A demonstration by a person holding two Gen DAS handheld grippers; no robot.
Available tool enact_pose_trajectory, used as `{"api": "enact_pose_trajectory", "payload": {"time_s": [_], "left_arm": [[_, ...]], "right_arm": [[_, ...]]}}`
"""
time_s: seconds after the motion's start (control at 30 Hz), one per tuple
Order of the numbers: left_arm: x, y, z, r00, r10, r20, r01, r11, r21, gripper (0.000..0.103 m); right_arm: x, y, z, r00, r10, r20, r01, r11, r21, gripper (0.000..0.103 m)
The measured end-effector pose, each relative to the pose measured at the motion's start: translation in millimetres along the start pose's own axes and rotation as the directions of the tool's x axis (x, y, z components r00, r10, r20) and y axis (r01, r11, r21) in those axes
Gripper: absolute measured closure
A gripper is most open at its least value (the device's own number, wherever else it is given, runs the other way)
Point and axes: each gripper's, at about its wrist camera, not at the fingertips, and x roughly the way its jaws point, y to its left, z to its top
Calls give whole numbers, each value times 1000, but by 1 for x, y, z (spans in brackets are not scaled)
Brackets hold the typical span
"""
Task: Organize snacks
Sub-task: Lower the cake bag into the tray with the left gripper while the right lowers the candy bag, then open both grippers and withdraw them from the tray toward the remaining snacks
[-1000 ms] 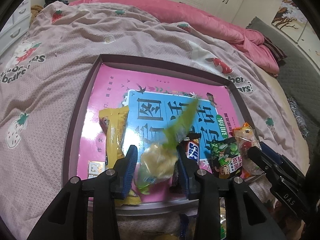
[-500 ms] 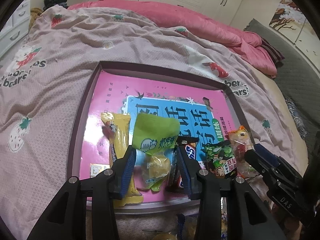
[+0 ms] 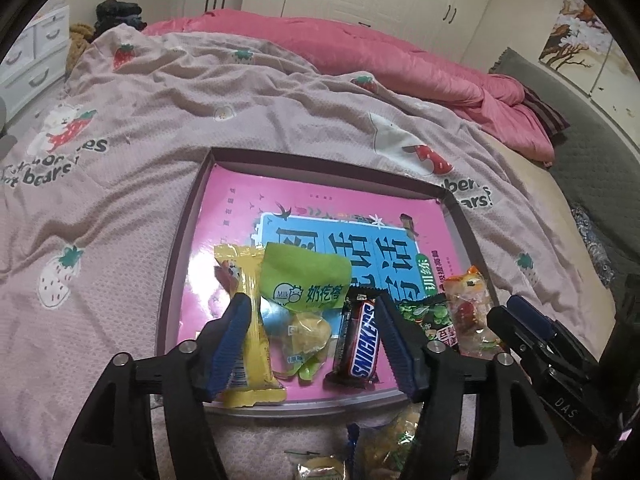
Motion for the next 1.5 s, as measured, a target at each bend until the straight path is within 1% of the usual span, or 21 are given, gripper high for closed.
{"api": "enact_pose_trajectory", "payload": {"time_s": [0.03, 0.13, 0.27, 0.33, 0.47, 0.67, 1.07, 1.5], "left_arm": [[-2, -1, 0, 1000, -1, -1, 1, 1000, 1, 34], [-6, -3, 1, 1000, 4, 1, -4, 1000, 5, 29], [-13, -4, 1, 1000, 13, 8, -14, 1000, 19, 28], [-15, -4, 1, 1000, 14, 12, -15, 1000, 19, 28], [-23, -4, 2, 1000, 9, 21, -10, 1000, 22, 27], [-34, -6, 3, 999, 0, 33, -1, 999, 32, 26], [-51, -8, 0, 999, -1, 51, -1, 999, 48, 25], [-67, -11, -8, 999, -24, 49, 20, 996, 85, 25]], "right_arm": [[0, 0, 0, 1000, -2, 2, 2, 1000, 1, 36], [-1, -1, 0, 1000, -11, 2, 11, 1000, 7, 35], [-5, -2, 0, 1000, -20, 11, 20, 1000, 10, 33], [-7, -2, 1, 1000, -23, 19, 22, 1000, 10, 30], [-14, -2, 2, 999, -17, 46, 16, 1000, 12, 29], [-27, -3, 2, 997, -11, 77, 10, 1000, 19, 25], [-48, -3, 3, 994, -16, 106, 13, 999, 30, 23], [-62, 5, -4, 995, -11, 102, 10, 1000, 4, 22]]}}
